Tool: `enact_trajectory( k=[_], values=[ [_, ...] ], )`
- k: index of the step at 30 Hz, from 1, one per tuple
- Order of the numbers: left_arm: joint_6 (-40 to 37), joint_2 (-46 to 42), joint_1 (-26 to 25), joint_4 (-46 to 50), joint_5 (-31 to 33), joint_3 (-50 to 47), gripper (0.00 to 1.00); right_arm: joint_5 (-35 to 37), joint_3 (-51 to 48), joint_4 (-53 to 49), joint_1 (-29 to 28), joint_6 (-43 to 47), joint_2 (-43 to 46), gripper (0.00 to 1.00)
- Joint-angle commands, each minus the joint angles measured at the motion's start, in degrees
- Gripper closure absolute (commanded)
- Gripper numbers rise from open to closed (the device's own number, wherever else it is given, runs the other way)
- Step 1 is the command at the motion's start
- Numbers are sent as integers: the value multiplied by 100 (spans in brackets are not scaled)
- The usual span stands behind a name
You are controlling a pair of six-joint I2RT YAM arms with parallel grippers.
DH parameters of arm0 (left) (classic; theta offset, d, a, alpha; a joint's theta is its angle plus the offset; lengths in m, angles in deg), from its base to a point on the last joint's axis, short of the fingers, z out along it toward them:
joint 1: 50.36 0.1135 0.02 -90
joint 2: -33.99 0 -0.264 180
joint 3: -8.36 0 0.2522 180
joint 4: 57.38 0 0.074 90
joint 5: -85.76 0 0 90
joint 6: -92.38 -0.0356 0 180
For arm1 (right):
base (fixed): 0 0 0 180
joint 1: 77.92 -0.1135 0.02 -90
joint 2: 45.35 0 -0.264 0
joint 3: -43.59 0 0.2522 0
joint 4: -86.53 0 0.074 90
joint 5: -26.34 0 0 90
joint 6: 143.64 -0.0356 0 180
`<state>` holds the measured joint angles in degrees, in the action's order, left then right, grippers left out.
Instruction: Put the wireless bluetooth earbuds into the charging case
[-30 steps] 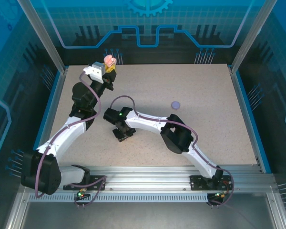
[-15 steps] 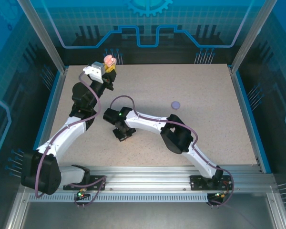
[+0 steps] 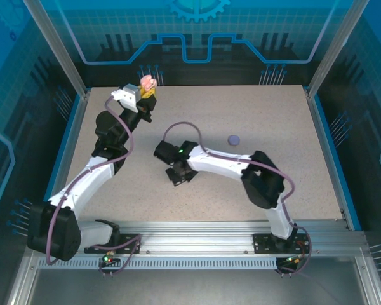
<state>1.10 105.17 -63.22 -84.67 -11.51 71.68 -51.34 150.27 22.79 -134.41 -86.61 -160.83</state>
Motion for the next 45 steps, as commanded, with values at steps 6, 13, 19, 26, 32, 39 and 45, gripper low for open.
enact_trajectory(
  k=[6,13,19,26,32,39,45],
  values=[
    [-236,-227,-398,-95,-539,44,100,714,-647,220,898,83,2006,89],
    [-540,-82,-1039,-89,-750,111,100,757,-528,678,1742,549,3415,88],
    [-870,104,-1528,24,-846,220,100,595,-212,1438,1975,1218,4016,87],
    [-1071,362,-1811,212,-979,473,100,38,42,2158,1986,1675,4190,87],
    [-1168,587,-1939,331,-1105,655,100,-551,-146,2873,1949,2167,4255,87],
    [-1533,669,-2019,627,-1215,782,100,-1012,-418,3236,1906,2458,4289,87],
    [-1717,731,-2023,754,-1244,818,100,-1107,-291,2873,1818,2442,4169,87]
  ],
)
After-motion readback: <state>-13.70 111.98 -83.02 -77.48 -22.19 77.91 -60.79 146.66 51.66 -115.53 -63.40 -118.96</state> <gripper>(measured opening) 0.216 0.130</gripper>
